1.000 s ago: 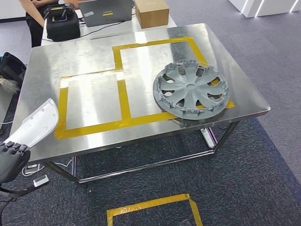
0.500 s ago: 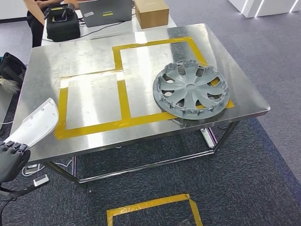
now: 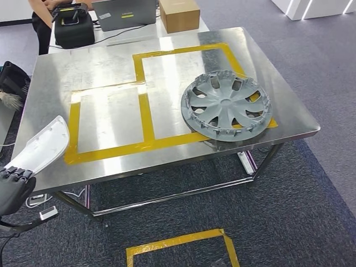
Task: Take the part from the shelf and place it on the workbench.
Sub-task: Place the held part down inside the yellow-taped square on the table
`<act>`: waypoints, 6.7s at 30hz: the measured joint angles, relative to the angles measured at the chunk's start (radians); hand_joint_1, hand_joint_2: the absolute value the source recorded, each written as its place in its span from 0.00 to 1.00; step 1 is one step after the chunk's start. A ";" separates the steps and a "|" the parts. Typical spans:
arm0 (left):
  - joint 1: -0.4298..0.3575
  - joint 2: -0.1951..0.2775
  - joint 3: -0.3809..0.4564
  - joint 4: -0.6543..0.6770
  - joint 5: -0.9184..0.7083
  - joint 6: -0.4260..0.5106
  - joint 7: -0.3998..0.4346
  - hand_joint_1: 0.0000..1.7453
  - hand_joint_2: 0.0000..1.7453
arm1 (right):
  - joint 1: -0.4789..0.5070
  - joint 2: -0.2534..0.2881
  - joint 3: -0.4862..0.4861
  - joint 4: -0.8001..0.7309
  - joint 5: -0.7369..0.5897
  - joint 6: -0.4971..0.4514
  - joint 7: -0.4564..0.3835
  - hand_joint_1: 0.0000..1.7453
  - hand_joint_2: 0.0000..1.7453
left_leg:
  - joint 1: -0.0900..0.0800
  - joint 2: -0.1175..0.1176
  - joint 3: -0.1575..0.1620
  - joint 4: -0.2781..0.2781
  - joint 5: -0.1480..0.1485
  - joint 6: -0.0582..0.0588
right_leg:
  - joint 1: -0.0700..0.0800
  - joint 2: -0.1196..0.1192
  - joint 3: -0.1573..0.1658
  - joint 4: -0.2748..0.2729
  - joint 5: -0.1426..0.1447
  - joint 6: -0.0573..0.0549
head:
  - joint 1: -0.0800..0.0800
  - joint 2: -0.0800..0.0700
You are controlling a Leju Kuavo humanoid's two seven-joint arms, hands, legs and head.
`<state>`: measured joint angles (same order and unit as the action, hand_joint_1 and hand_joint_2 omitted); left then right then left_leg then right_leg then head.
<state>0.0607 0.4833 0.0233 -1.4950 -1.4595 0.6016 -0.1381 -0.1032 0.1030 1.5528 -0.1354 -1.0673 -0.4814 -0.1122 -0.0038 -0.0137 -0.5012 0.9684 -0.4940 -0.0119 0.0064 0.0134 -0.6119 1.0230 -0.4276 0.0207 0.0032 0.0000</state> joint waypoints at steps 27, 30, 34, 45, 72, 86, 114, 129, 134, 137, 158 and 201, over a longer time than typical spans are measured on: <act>0.000 0.000 0.000 0.000 0.000 0.000 0.000 1.00 1.00 | 0.000 0.000 0.005 0.000 0.000 0.000 0.000 0.00 0.00 | 0.000 0.000 -0.004 0.000 -0.001 0.001 | 0.000 0.000 -0.001 -0.005 -0.001 0.001 | 0.000 0.000; 0.000 0.000 0.000 0.000 0.000 0.000 0.000 1.00 1.00 | 0.000 0.000 0.005 0.000 0.000 0.000 0.000 0.00 0.00 | 0.000 0.000 -0.004 0.000 -0.001 0.001 | 0.000 0.000 -0.001 -0.005 0.000 0.001 | 0.000 0.000; 0.000 0.000 0.000 0.000 0.000 0.000 0.000 1.00 1.00 | 0.000 0.000 0.005 0.000 0.000 0.000 0.000 0.00 0.00 | 0.000 0.000 -0.003 0.000 -0.001 0.001 | 0.000 0.000 -0.001 -0.005 0.000 0.001 | 0.000 0.000; 0.000 0.000 0.000 0.000 0.000 0.000 0.000 1.00 1.00 | 0.000 0.000 0.005 0.000 0.000 0.000 0.000 0.00 0.00 | 0.000 0.000 -0.002 0.000 -0.001 0.001 | 0.000 0.000 0.002 -0.005 0.000 0.001 | 0.000 0.000; 0.000 0.000 0.000 0.000 0.000 0.000 0.000 1.00 1.00 | 0.000 0.000 0.005 0.000 0.000 0.000 0.000 0.00 0.00 | 0.000 0.000 0.000 0.000 -0.001 0.001 | 0.000 0.000 0.003 -0.005 0.000 0.002 | 0.000 0.000; 0.000 0.000 0.000 0.000 0.000 0.000 0.000 1.00 1.00 | 0.000 0.000 0.005 0.000 0.000 0.000 0.000 0.00 0.00 | 0.000 0.000 0.000 0.000 -0.001 0.001 | 0.000 0.000 0.003 -0.005 0.001 0.001 | 0.000 0.000; -0.273 -0.125 -0.243 0.192 -0.041 -0.088 0.141 1.00 1.00 | -0.005 0.000 0.004 0.000 -0.024 0.002 -0.017 0.00 0.00 | -0.012 0.002 -0.004 -0.001 0.006 0.027 | -0.013 0.003 0.006 -0.012 0.021 0.030 | 0.000 0.000; -0.294 -0.135 -0.285 0.232 -0.041 -0.085 0.141 1.00 1.00 | -0.004 0.000 0.004 0.000 -0.025 0.000 -0.017 0.00 0.00 | 0.002 0.005 0.022 -0.002 -0.018 0.005 | -0.006 -0.003 -0.037 0.001 0.024 0.010 | 0.010 0.000; -0.301 -0.134 -0.293 0.235 -0.040 -0.082 0.141 1.00 1.00 | -0.005 0.000 0.004 0.000 -0.025 0.000 -0.017 0.00 0.00 | 0.006 0.006 -0.074 0.171 -0.087 -0.020 | -0.013 -0.001 -0.027 -0.001 0.021 -0.012 | 0.007 0.000; -0.297 -0.134 -0.296 0.239 -0.040 -0.082 0.141 1.00 1.00 | -0.004 0.000 0.004 0.000 -0.025 0.000 -0.017 0.00 0.00 | 0.009 0.006 -0.168 0.290 -0.116 -0.025 | -0.012 -0.001 -0.025 -0.001 0.016 -0.016 | 0.007 0.000; -0.302 -0.137 -0.300 0.247 -0.041 -0.083 0.141 1.00 1.00 | -0.006 0.000 0.004 0.000 -0.025 0.000 -0.017 0.00 0.00 | 0.001 0.005 -0.066 0.018 0.050 0.016 | 0.000 -0.005 -0.003 -0.005 -0.009 0.011 | 0.013 0.000; -0.374 -0.125 -0.421 0.271 -0.048 -0.083 0.230 1.00 1.00 | -0.002 -0.001 0.004 0.000 -0.036 0.007 -0.025 0.00 0.00 | -0.003 0.006 -0.070 0.004 0.063 0.003 | -0.001 -0.001 0.001 -0.016 0.012 0.006 | 0.011 0.000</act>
<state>-0.3134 0.3586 -0.3974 -1.2243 -1.5072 0.5190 0.0921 -0.1055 0.1022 1.5564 -0.1350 -1.1036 -0.4742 -0.1369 -0.0068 -0.0075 -0.5707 0.9729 -0.4307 -0.0088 0.0051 0.0127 -0.6111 1.0071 -0.4158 0.0267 0.0141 0.0000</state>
